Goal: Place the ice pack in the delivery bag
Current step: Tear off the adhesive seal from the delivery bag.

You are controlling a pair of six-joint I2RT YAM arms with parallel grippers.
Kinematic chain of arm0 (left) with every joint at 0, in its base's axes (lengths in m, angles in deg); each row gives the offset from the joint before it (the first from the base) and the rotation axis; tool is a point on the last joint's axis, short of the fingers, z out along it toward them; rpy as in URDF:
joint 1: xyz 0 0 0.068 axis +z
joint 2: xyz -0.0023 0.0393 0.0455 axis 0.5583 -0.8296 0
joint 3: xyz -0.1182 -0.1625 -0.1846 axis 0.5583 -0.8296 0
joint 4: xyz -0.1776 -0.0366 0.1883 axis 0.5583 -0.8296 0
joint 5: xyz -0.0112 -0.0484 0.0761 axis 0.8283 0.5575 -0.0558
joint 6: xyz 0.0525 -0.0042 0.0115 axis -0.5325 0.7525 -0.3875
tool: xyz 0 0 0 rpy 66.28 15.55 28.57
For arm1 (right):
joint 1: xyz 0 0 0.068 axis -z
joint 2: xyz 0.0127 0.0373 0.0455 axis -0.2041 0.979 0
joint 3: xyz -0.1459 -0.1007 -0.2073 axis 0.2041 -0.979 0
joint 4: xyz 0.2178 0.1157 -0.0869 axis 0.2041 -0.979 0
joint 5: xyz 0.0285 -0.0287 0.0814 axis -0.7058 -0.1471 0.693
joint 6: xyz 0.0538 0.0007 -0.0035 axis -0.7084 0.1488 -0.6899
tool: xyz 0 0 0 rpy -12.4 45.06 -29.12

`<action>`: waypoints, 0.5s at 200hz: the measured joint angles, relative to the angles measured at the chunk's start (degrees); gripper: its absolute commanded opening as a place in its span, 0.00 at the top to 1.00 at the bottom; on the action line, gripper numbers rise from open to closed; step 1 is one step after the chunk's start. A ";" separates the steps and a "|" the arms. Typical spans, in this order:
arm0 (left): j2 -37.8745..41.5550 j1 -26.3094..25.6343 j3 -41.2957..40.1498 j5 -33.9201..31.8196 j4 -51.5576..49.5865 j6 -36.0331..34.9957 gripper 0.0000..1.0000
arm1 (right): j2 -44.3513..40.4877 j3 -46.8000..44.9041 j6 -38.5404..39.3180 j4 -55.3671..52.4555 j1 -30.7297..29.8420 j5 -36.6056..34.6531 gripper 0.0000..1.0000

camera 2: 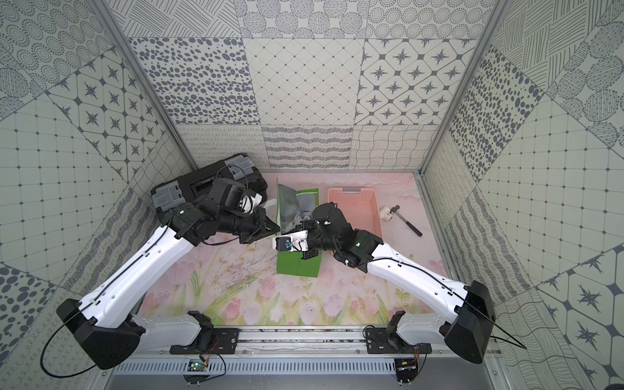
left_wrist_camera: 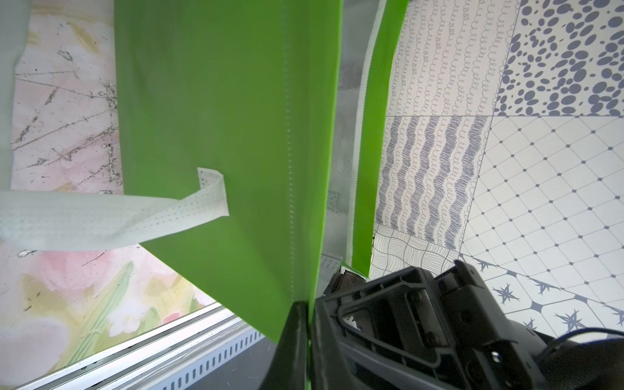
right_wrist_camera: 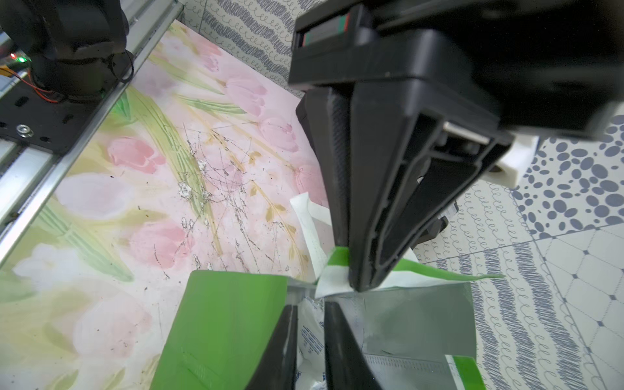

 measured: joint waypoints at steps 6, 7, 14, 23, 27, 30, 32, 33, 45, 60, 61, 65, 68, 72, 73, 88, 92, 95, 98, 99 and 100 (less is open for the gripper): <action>0.04 0.00 -0.02 -0.11 0.02 0.00 0.95 | 0.04 0.00 0.04 0.22 -0.04 -0.02 0.78; 0.04 0.00 -0.04 -0.13 0.02 -0.02 0.95 | 0.04 0.00 0.04 0.22 -0.04 -0.02 0.78; 0.07 0.00 -0.07 -0.26 0.02 -0.02 0.96 | 0.04 0.00 0.09 0.48 -0.04 -0.04 0.78; 0.11 0.00 -0.09 -0.37 0.02 -0.02 0.96 | 0.04 0.04 0.13 0.83 -0.04 -0.07 0.78; 0.13 0.00 -0.11 -0.39 0.02 0.00 0.96 | 0.04 0.11 0.15 0.90 -0.04 -0.09 0.78; 0.13 0.00 -0.13 -0.39 0.04 0.00 0.96 | 0.04 0.11 0.17 1.03 -0.04 -0.09 0.78; 0.13 0.00 -0.13 -0.39 0.04 0.00 0.96 | 0.04 0.11 0.17 1.09 -0.07 -0.09 0.78; 0.15 0.00 -0.13 -0.42 0.04 0.00 0.96 | 0.04 0.11 0.17 1.16 -0.07 -0.09 0.78; 0.15 0.00 -0.20 -0.44 0.04 0.00 0.96 | 0.04 0.11 0.20 1.51 -0.20 -0.24 0.78; 0.15 0.00 -0.28 -0.48 0.04 0.00 0.96 | 0.09 0.11 0.22 1.79 -0.39 -0.33 0.78; 0.15 0.00 -0.28 -0.48 0.04 0.00 0.96 | 0.09 0.11 0.22 1.79 -0.42 -0.33 0.79; 0.15 0.00 -0.28 -0.48 0.04 0.00 0.96 | 0.11 0.11 0.22 1.88 -0.50 -0.31 0.79; 0.15 0.00 -0.28 -0.50 0.07 0.00 0.96 | 0.11 0.13 0.22 1.97 -0.57 -0.33 0.79; 0.15 0.00 -0.28 -0.50 0.07 0.00 0.97 | 0.20 0.13 0.22 2.08 -0.61 -0.31 0.79; 0.15 0.00 -0.28 -0.50 0.07 0.00 0.96 | 0.22 0.13 0.22 2.10 -0.63 -0.31 0.79; 0.13 0.00 -0.28 -0.52 0.11 0.02 0.96 | 0.59 0.24 0.22 2.34 -0.83 -0.31 0.81; 0.13 0.00 -0.28 -0.55 0.13 0.02 0.96 | 0.68 0.26 0.26 2.43 -0.87 -0.28 0.82; 0.13 0.00 -0.28 -0.55 0.13 0.02 0.96 | 0.79 0.28 0.22 2.47 -0.92 -0.31 0.82; 0.13 0.00 -0.28 -0.55 0.13 0.02 0.96 | 0.90 0.31 0.26 2.51 -0.94 -0.28 0.83; 0.13 0.00 -0.28 -0.55 0.13 0.02 0.96 | 0.92 0.31 0.28 2.51 -0.94 -0.28 0.83; 0.13 0.00 -0.28 -0.55 0.13 0.02 0.96 | 0.98 0.33 0.28 2.51 -0.94 -0.31 0.83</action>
